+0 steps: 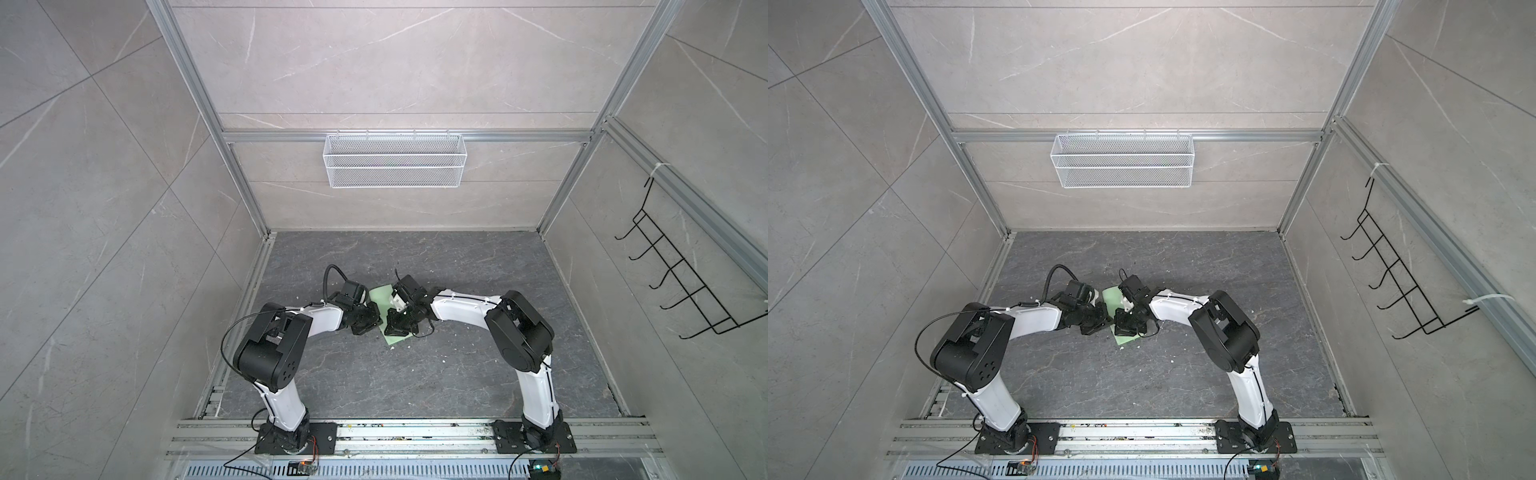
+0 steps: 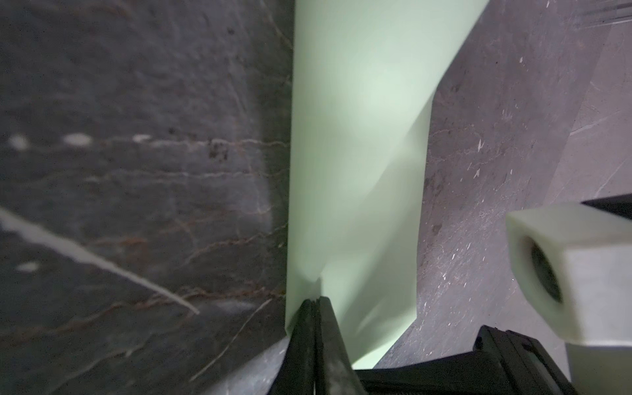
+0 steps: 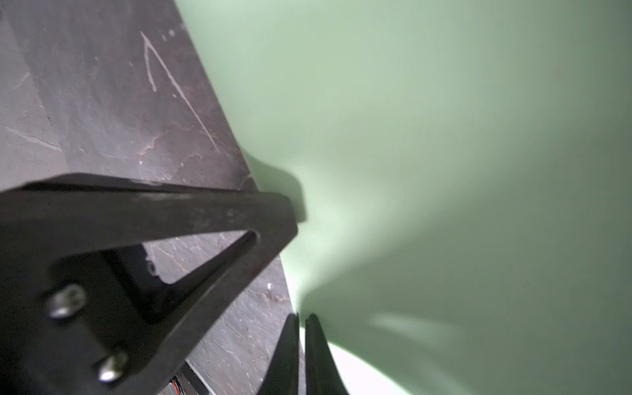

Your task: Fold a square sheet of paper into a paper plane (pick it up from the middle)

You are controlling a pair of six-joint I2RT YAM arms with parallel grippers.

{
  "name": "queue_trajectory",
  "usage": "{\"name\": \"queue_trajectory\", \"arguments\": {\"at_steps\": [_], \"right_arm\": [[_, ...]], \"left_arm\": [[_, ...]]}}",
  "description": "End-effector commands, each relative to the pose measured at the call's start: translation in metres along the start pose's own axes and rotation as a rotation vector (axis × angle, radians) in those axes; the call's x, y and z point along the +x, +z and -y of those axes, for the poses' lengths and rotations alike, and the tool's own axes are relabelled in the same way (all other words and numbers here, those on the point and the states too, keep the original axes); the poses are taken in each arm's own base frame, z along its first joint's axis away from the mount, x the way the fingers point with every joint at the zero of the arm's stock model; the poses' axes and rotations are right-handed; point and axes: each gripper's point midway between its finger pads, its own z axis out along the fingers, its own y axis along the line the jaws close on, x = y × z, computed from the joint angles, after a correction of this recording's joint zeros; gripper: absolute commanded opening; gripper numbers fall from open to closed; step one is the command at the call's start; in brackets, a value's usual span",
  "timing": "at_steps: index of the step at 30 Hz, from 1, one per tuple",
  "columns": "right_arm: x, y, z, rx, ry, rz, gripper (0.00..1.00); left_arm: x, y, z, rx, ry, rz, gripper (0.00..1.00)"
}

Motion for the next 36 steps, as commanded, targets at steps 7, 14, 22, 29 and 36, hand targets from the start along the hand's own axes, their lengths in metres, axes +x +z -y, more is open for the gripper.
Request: {"name": "queue_trajectory", "arguments": {"at_steps": [7, 14, 22, 29, 36], "right_arm": [[0.033, 0.010, 0.037, 0.144, -0.005, -0.112, 0.12], [0.044, 0.016, 0.056, 0.197, 0.018, -0.147, 0.11], [0.048, 0.019, 0.067, 0.228, 0.045, -0.157, 0.11], [0.051, 0.018, 0.073, 0.239, 0.058, -0.161, 0.10], [0.052, 0.016, 0.075, 0.242, 0.058, -0.159, 0.10]], "left_arm": [[0.037, 0.011, -0.051, -0.105, -0.098, -0.143, 0.05], [0.009, 0.001, -0.025, 0.027, 0.028, -0.135, 0.11], [-0.028, -0.005, -0.019, 0.101, 0.095, -0.098, 0.14], [-0.052, 0.001, -0.030, 0.120, 0.071, -0.063, 0.14], [-0.070, 0.002, -0.032, 0.111, 0.068, -0.035, 0.14]]}}
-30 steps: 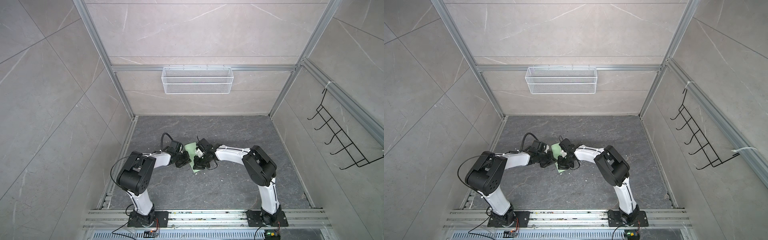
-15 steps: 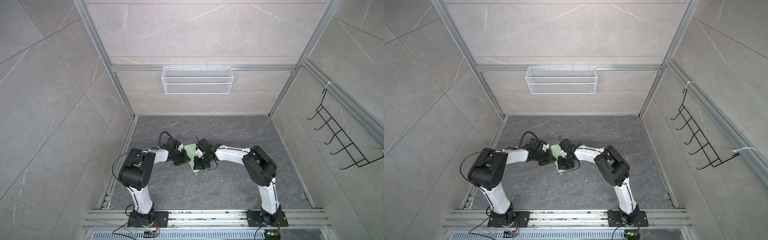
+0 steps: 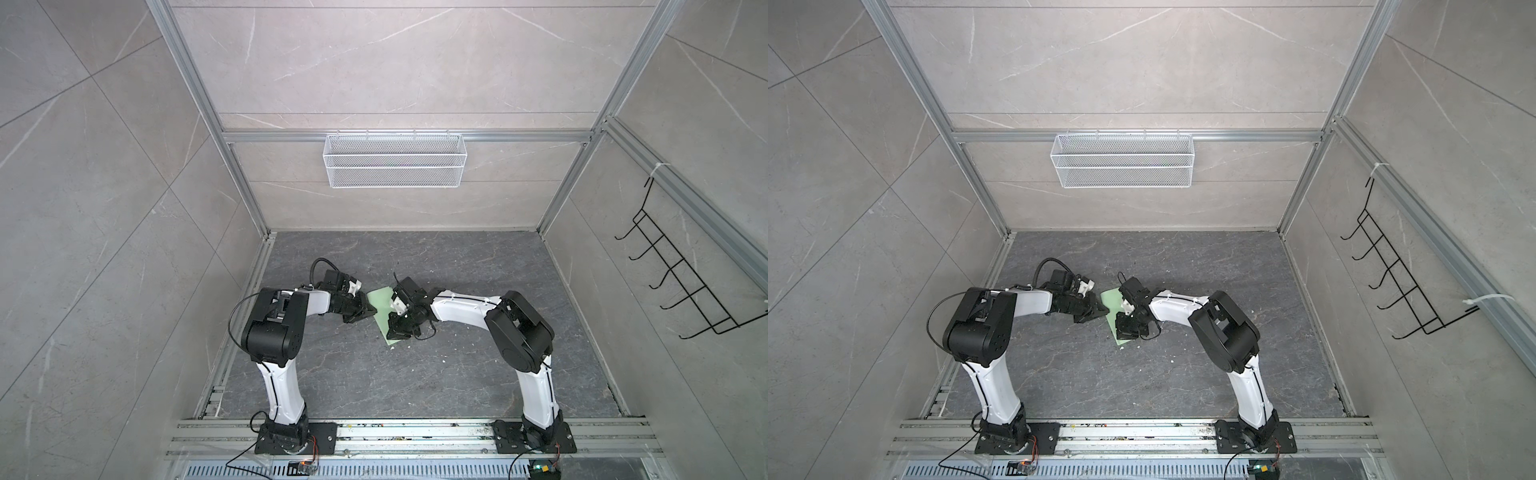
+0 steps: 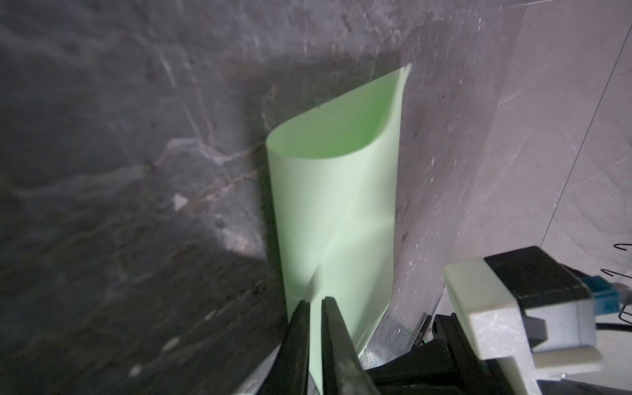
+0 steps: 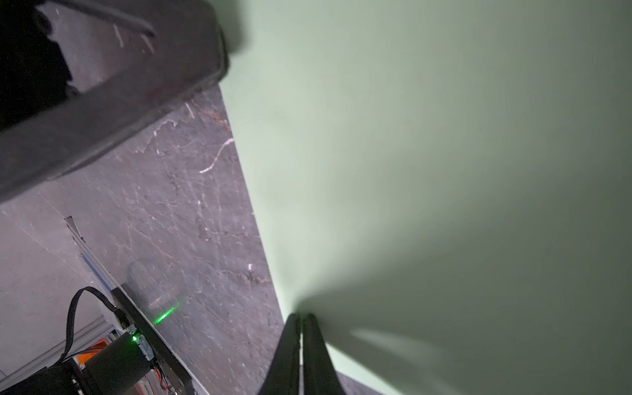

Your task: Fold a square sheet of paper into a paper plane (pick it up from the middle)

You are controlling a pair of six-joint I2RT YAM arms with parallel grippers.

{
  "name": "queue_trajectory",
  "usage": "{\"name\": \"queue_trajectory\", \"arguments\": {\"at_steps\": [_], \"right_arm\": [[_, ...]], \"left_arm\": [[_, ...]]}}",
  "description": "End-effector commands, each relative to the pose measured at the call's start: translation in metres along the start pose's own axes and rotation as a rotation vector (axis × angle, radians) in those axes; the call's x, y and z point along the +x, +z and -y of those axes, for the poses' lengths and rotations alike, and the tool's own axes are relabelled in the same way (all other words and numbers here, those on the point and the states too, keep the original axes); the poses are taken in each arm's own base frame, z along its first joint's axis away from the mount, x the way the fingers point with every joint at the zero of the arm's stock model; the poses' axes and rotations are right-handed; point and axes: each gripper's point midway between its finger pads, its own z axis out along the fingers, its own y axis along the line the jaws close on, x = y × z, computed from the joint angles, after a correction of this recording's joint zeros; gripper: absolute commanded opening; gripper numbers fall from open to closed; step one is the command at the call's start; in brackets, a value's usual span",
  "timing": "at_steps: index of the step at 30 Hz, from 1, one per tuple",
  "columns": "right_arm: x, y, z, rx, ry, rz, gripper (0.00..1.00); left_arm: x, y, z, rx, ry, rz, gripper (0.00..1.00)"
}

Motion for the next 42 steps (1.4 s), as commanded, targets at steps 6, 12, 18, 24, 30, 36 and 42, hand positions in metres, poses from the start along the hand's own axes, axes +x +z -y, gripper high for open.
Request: {"name": "queue_trajectory", "arguments": {"at_steps": [6, 12, 18, 24, 30, 36, 42], "right_arm": [[0.041, 0.015, 0.064, 0.205, 0.099, -0.117, 0.10], [0.040, 0.012, 0.065, 0.198, 0.105, -0.108, 0.10], [0.029, 0.005, 0.049, 0.101, 0.091, -0.054, 0.10], [-0.012, -0.029, -0.015, -0.163, 0.008, 0.114, 0.13], [-0.054, -0.073, -0.034, -0.277, -0.014, 0.284, 0.16], [-0.080, -0.075, -0.004, -0.121, 0.012, 0.316, 0.21], [-0.100, -0.082, 0.025, 0.022, -0.008, 0.319, 0.31]], "left_arm": [[-0.039, -0.001, -0.021, -0.111, 0.034, 0.084, 0.14], [-0.051, 0.000, -0.035, -0.141, 0.022, 0.092, 0.14], [-0.050, -0.002, -0.042, -0.137, 0.015, 0.088, 0.12], [-0.027, 0.008, -0.044, -0.154, 0.033, 0.042, 0.10], [-0.022, 0.007, -0.045, -0.184, 0.054, 0.036, 0.10], [-0.022, 0.011, -0.031, -0.197, 0.125, 0.019, 0.10], [-0.026, 0.012, -0.010, -0.172, 0.197, 0.016, 0.11]]}}
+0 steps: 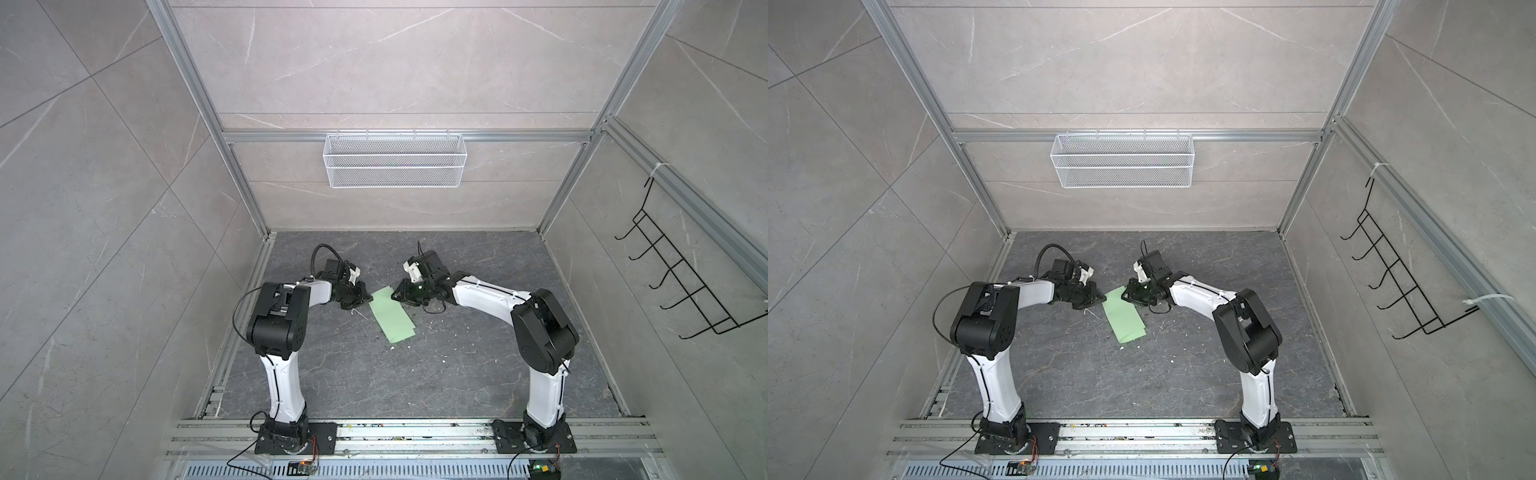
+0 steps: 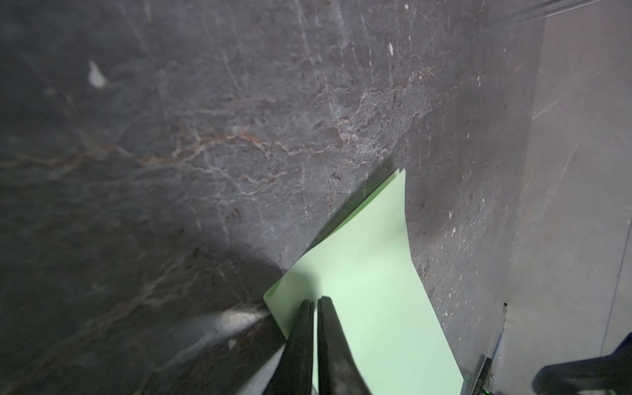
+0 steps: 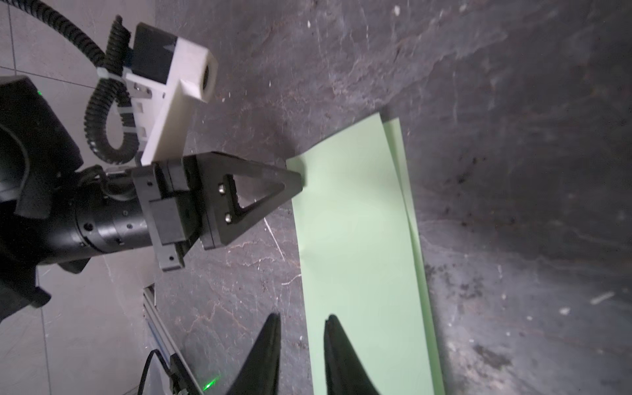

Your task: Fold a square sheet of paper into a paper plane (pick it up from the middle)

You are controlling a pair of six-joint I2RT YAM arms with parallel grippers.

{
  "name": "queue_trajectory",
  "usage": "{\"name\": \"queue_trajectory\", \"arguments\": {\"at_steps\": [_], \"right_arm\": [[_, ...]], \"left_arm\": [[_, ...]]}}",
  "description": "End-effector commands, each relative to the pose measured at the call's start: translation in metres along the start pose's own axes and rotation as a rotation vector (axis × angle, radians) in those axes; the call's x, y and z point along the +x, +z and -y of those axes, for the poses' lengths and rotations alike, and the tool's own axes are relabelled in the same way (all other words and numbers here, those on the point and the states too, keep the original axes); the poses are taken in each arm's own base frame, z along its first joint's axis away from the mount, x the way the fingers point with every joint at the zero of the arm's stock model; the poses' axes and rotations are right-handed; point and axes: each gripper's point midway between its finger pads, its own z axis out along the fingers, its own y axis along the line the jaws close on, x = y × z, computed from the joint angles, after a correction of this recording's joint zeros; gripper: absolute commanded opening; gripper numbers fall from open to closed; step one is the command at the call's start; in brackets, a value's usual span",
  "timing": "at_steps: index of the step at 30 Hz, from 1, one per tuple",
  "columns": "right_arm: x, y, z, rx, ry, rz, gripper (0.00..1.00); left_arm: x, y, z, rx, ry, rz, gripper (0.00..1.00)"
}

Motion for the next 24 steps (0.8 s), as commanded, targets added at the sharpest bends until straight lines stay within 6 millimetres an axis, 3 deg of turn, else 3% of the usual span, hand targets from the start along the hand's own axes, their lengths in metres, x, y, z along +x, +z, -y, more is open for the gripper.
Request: {"name": "queue_trajectory", "arguments": {"at_steps": [1, 7, 12, 18, 24], "right_arm": [[0.002, 0.001, 0.039, 0.128, -0.011, -0.041, 0.32], [0.004, -0.002, 0.053, 0.065, 0.004, -0.093, 0.42], [0.010, -0.003, 0.056, 0.017, 0.010, -0.117, 0.47], [0.018, 0.004, 0.053, -0.030, -0.013, -0.160, 0.49], [0.020, 0.016, 0.056, -0.045, -0.030, -0.205, 0.49]], "left_arm": [[0.017, 0.006, -0.004, -0.064, 0.038, -0.066, 0.12], [0.002, -0.005, 0.030, 0.007, 0.068, -0.022, 0.17], [-0.009, -0.027, 0.052, 0.048, 0.026, 0.059, 0.29], [0.010, -0.046, 0.040, -0.003, -0.097, 0.126, 0.43], [0.031, -0.041, 0.034, 0.028, -0.188, 0.105, 0.50]]}}
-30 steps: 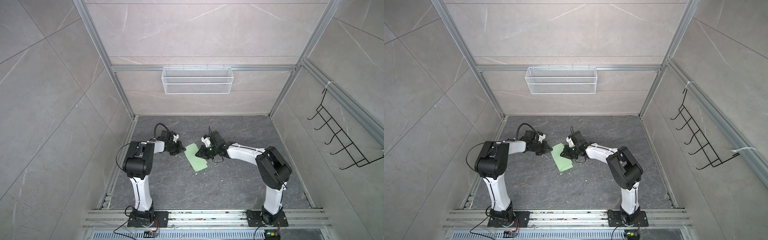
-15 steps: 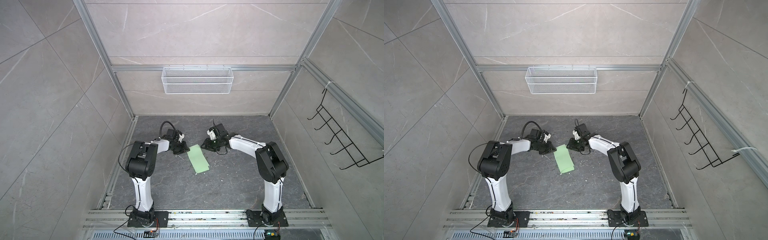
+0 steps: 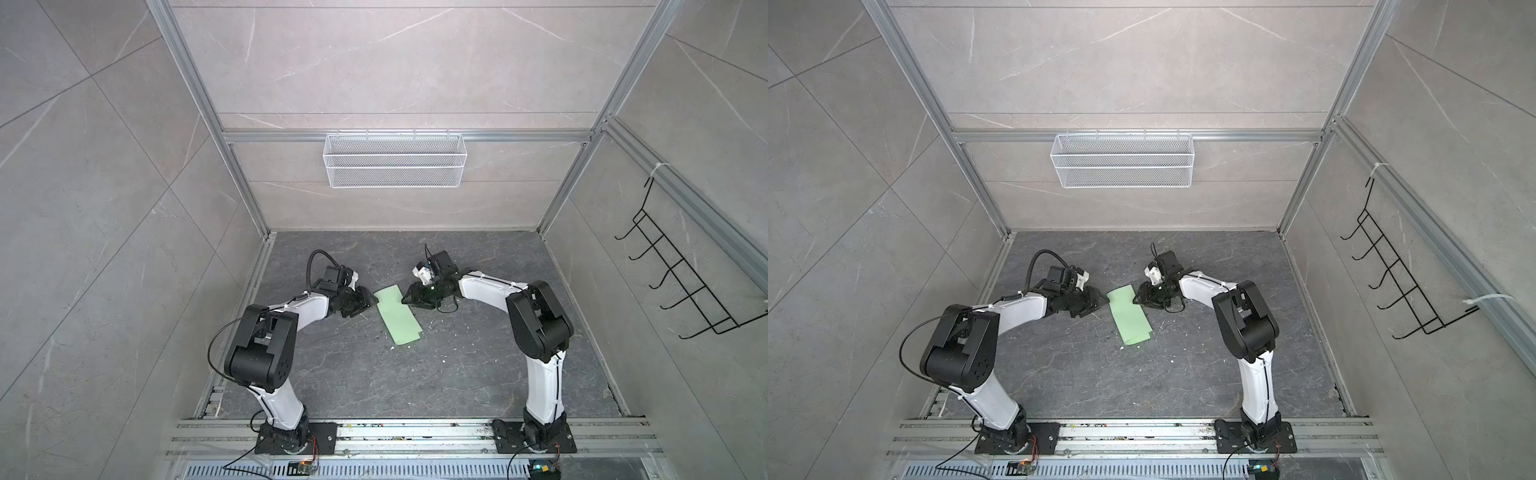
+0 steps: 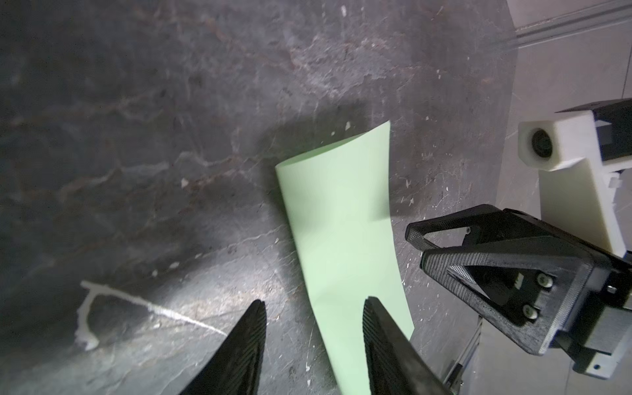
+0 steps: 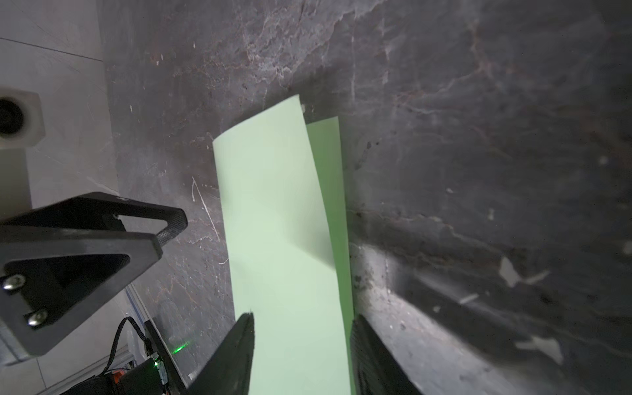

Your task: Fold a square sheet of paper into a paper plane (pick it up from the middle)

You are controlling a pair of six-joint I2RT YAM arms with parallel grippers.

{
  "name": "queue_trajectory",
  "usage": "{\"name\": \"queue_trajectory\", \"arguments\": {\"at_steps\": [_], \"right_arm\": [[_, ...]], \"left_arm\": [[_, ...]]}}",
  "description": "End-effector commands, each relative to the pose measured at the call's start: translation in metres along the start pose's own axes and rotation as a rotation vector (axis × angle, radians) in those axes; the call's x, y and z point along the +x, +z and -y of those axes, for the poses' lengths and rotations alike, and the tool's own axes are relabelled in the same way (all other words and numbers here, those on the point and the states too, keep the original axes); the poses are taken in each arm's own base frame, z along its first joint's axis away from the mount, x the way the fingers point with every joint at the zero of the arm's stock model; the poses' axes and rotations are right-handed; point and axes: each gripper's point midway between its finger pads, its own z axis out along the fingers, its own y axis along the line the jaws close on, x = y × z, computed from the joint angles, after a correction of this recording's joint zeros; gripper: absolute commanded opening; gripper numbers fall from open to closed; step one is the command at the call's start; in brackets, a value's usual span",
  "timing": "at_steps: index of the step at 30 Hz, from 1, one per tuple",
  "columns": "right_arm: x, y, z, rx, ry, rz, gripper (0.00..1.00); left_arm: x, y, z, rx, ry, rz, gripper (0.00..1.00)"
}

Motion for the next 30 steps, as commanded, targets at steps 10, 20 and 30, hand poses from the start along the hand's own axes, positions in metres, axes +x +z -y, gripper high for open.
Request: {"name": "queue_trajectory", "arguments": {"at_steps": [10, 20, 30], "right_arm": [[-0.001, 0.019, -0.001, -0.046, -0.036, -0.066, 0.40], [-0.004, 0.019, 0.002, -0.058, -0.022, -0.063, 0.24], [0.005, 0.023, 0.025, 0.048, 0.026, -0.086, 0.05]], "left_arm": [[-0.004, 0.022, 0.013, 0.049, -0.052, -0.037, 0.41], [-0.005, 0.032, 0.017, 0.065, -0.028, -0.082, 0.35], [-0.004, 0.036, 0.014, 0.018, -0.010, -0.098, 0.33]]}}
